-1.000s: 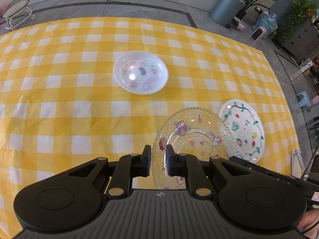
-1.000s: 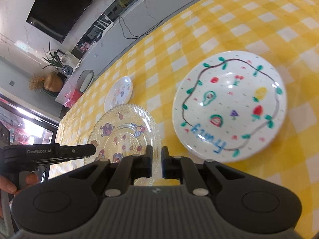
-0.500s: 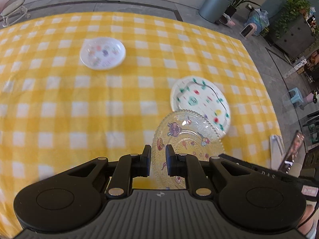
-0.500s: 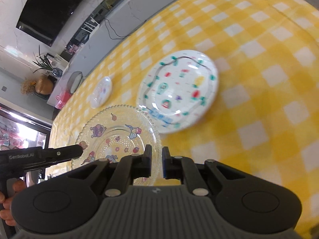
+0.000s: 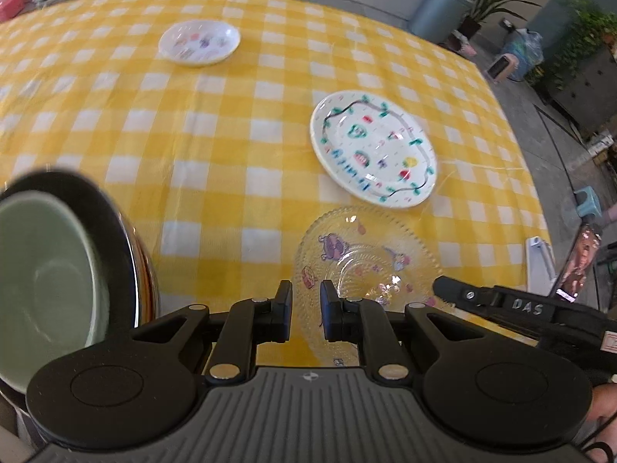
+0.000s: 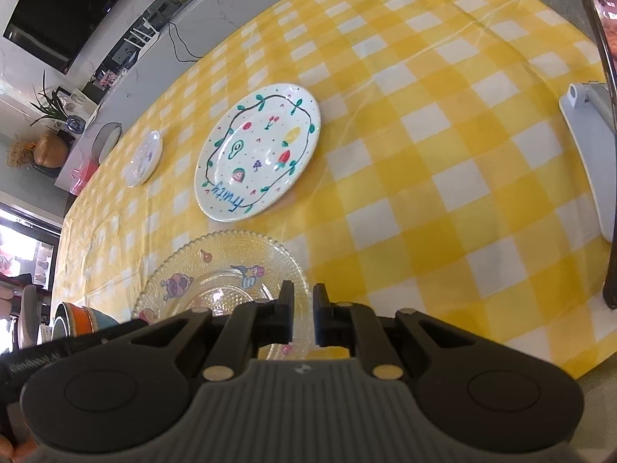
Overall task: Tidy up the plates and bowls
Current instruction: 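Lift the glass plate with both tools and lower it beside the bowl stack, then open both tools and move them to the painted white plate, then close both tools on the rim of the painted white plate, then lift the painted plate with both tools and carry it toward the glass plate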
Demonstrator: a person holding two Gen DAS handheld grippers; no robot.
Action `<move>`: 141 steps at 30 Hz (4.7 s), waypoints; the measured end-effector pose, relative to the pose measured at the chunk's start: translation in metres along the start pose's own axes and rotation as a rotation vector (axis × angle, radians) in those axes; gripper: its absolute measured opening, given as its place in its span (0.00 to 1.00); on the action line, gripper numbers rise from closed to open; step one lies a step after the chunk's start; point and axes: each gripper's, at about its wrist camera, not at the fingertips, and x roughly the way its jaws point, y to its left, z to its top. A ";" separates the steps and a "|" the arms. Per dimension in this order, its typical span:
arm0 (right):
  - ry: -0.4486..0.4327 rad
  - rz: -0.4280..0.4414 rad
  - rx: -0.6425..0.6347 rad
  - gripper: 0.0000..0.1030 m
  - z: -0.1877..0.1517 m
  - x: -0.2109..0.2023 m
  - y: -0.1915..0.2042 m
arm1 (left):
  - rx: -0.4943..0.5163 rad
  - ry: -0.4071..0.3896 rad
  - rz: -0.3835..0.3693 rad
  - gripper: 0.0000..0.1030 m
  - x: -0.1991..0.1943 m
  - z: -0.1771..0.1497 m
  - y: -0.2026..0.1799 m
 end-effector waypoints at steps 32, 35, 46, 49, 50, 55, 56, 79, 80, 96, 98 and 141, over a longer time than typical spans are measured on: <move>-0.058 -0.062 -0.032 0.35 0.003 0.001 0.006 | 0.029 -0.138 0.078 0.27 0.019 -0.021 -0.010; -0.094 -0.030 -0.026 0.37 0.003 -0.006 0.006 | 0.031 -0.172 0.049 0.31 0.013 -0.016 -0.014; -0.230 0.062 -0.054 0.42 0.022 -0.010 0.011 | -0.025 -0.239 -0.027 0.40 0.015 0.015 -0.013; -0.243 0.066 -0.001 0.42 0.034 -0.003 0.003 | -0.057 -0.255 -0.059 0.41 0.019 0.026 -0.011; -0.244 0.068 0.014 0.42 0.037 -0.001 0.001 | -0.071 -0.259 -0.063 0.41 0.021 0.030 -0.010; -0.246 0.056 0.016 0.40 0.049 0.010 0.000 | -0.114 -0.266 -0.082 0.41 0.033 0.047 -0.006; -0.248 0.052 0.011 0.40 0.052 0.012 0.000 | -0.122 -0.268 -0.079 0.42 0.036 0.049 -0.005; -0.212 0.071 0.098 0.27 0.087 0.049 -0.019 | -0.270 -0.269 -0.131 0.45 0.083 0.073 0.013; -0.213 0.077 0.107 0.26 0.088 0.049 -0.020 | -0.273 -0.273 -0.131 0.45 0.083 0.074 0.013; -0.210 0.108 0.174 0.10 0.087 0.056 -0.025 | -0.254 -0.286 -0.127 0.28 0.087 0.075 0.010; -0.211 0.105 0.178 0.09 0.087 0.056 -0.026 | -0.255 -0.287 -0.117 0.21 0.087 0.075 0.010; -0.142 0.226 0.216 0.05 0.041 0.006 -0.025 | -0.279 -0.367 -0.179 0.20 0.021 0.029 0.018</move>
